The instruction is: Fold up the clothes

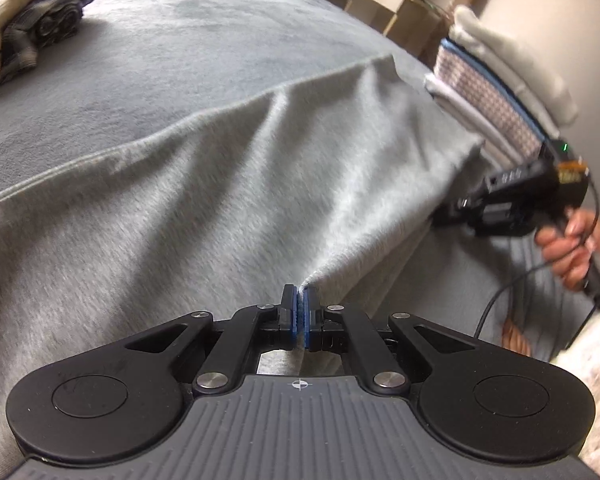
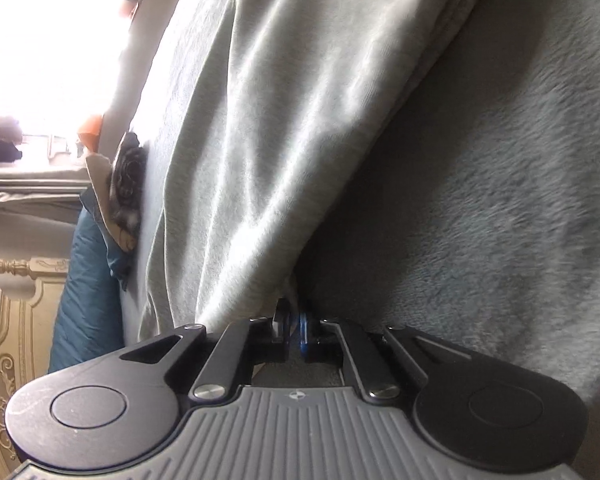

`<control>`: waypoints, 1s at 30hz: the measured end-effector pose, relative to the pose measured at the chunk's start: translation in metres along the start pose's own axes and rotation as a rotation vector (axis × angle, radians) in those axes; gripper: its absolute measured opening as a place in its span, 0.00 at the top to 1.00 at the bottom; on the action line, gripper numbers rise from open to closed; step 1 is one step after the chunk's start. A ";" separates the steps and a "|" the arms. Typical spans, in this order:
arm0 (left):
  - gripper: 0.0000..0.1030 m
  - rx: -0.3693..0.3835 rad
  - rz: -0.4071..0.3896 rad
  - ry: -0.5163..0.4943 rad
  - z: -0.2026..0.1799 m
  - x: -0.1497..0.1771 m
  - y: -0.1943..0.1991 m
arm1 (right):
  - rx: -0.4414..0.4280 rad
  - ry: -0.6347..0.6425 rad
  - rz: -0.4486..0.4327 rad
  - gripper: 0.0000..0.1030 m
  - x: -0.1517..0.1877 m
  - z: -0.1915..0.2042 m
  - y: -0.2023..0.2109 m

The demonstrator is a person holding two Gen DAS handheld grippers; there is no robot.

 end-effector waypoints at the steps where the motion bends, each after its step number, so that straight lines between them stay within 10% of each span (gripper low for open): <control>1: 0.99 -0.003 0.005 -0.011 -0.001 0.003 -0.002 | -0.002 0.002 -0.012 0.95 -0.004 -0.002 0.005; 15: 0.88 -0.017 0.035 -0.003 -0.003 0.006 -0.008 | -0.103 -0.145 -0.162 0.71 -0.048 -0.018 0.014; 23: 0.84 -0.016 0.044 -0.006 -0.002 0.001 -0.012 | -0.012 -0.130 -0.152 0.85 -0.056 -0.026 0.014; 30: 0.84 -0.018 0.042 0.000 -0.001 0.001 -0.013 | 0.033 -0.258 -0.154 0.76 -0.049 -0.043 0.033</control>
Point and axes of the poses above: each gripper's, at about its wrist camera, not at the fingertips, and y roughly against the way its jaws point, z to its left, x to its underside, the point moved 9 cm from there along -y, roughly the way its jaws point, and after that the axes turned 4 degrees about y, right-handed, at the moved point
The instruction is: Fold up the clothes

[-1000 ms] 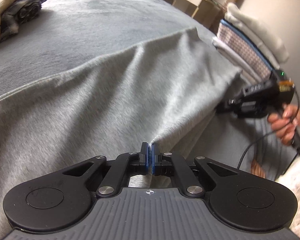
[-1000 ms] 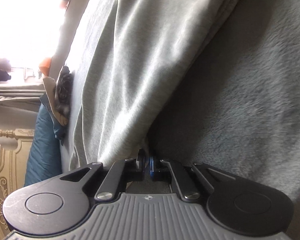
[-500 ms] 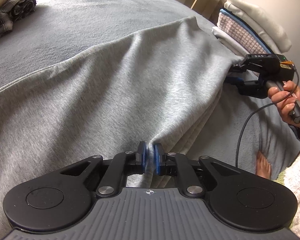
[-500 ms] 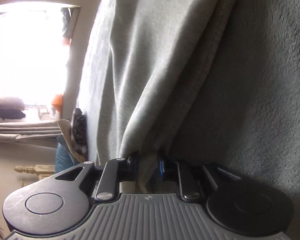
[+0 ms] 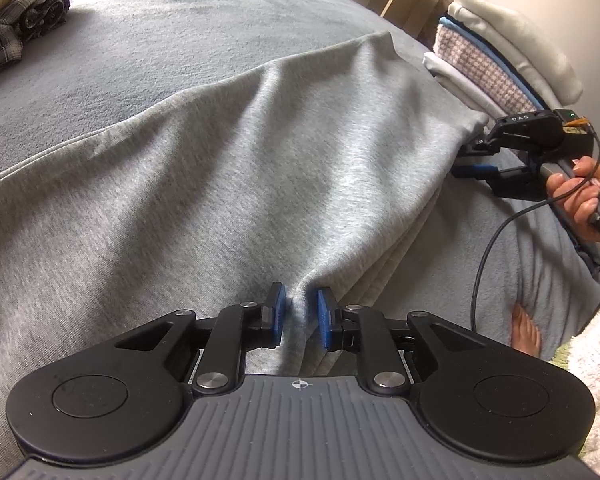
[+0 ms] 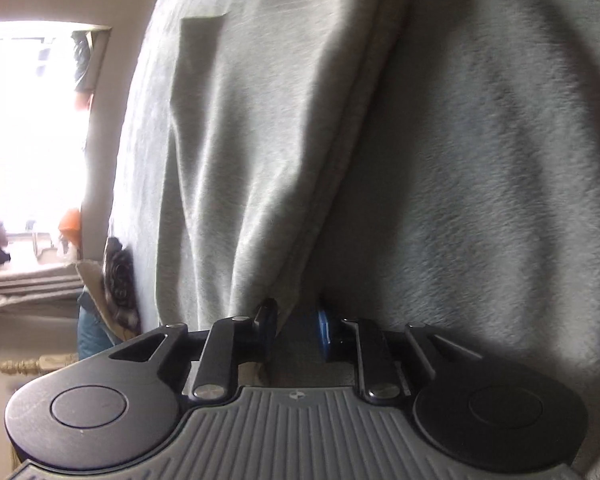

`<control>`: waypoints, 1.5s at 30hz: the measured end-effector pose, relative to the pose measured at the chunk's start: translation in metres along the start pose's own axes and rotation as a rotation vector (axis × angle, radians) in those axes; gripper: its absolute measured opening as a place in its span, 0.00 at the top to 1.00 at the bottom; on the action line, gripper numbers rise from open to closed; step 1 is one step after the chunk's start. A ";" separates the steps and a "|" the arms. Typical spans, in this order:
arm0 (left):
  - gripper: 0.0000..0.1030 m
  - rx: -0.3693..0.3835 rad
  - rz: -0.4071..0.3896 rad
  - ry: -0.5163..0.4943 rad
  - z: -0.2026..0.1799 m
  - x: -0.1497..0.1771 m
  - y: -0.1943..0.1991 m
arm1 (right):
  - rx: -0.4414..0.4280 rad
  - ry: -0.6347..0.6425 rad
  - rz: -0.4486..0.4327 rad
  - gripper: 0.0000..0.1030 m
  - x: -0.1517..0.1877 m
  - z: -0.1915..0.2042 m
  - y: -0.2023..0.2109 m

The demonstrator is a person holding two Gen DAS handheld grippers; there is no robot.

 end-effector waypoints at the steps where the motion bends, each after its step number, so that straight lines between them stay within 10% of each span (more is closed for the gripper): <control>1: 0.83 0.001 0.001 0.001 0.000 -0.001 -0.001 | -0.005 -0.012 -0.005 0.76 -0.003 -0.001 -0.004; 12: 0.83 -0.012 0.002 0.014 0.003 -0.001 -0.001 | 0.080 0.097 -0.136 0.99 -0.022 -0.010 0.008; 26: 0.81 -0.006 0.018 0.004 0.006 0.000 -0.003 | 0.016 -0.067 -0.248 0.76 -0.068 -0.035 0.060; 45: 0.81 -0.020 0.022 0.029 0.004 -0.002 -0.001 | 0.055 0.045 -0.333 0.97 -0.102 -0.051 0.056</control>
Point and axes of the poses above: each gripper's, at about its wrist camera, not at the fingertips, and y roughly against the way its jaws point, z to its left, x to its underside, the point moved 9 cm from there along -y, roughly the way its jaws point, and after that the axes turned 4 degrees about y, right-handed, at the moved point
